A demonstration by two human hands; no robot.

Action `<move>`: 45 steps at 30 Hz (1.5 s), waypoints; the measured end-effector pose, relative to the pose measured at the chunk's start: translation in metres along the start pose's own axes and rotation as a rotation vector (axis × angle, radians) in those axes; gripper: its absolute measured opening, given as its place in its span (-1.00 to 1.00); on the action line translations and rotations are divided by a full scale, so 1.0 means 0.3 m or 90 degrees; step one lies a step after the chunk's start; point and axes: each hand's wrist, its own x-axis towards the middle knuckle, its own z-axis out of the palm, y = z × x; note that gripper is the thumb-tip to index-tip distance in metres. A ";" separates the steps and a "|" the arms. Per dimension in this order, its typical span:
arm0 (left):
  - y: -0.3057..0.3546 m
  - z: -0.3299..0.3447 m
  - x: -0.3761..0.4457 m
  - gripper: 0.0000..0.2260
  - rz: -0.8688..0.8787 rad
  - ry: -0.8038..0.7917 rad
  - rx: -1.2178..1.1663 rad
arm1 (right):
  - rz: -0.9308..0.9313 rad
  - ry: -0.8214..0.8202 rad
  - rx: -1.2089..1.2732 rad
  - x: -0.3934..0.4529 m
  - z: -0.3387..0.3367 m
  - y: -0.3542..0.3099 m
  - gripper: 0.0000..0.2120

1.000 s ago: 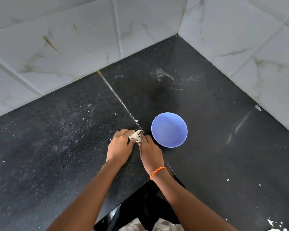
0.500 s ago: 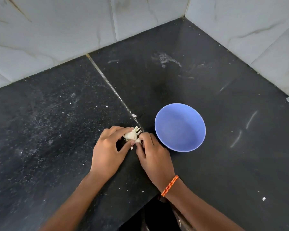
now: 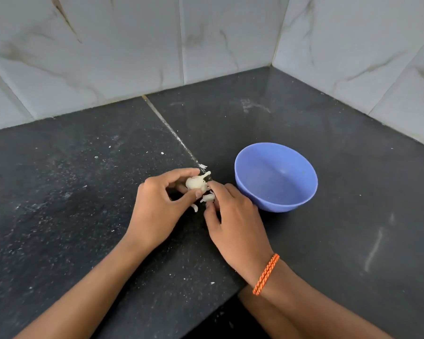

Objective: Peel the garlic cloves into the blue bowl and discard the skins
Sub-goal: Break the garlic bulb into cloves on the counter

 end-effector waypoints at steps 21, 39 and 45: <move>0.036 -0.001 -0.045 -0.70 0.043 0.016 -0.142 | -0.022 0.073 0.100 0.006 -0.023 -0.019 -0.94; 0.036 -0.002 -0.045 -0.75 0.033 0.032 -0.178 | -0.025 0.086 0.133 0.008 -0.023 -0.016 -0.94; 0.032 -0.008 -0.046 -0.74 0.013 0.058 -0.190 | -0.056 0.151 0.133 0.005 -0.020 -0.021 -0.95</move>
